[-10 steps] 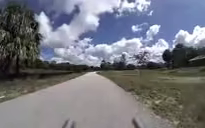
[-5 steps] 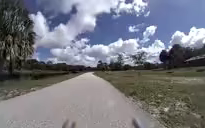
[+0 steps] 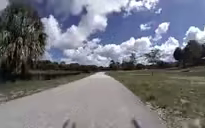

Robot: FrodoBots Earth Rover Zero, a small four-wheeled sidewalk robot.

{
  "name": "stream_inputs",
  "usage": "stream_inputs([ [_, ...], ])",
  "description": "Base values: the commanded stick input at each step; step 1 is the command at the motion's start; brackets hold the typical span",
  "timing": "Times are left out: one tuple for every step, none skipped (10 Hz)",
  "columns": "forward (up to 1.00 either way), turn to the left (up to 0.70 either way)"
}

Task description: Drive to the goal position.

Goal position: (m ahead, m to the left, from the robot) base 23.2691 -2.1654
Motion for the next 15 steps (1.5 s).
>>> stream_inputs([
  [0.7,0.0],
  [0.7,0.0],
  [0.7,0.0],
  [0.7,0.0],
  [0.7,0.0],
  [0.7,0.0],
  [0.7,0.0],
  [0.7,0.0],
  [0.7,0.0],
  [0.7,0.0],
  [0.7,0.0],
  [0.7,0.0],
  [0.7,0.0],
  [0.7,0.0],
  [0.7,0.0],
])
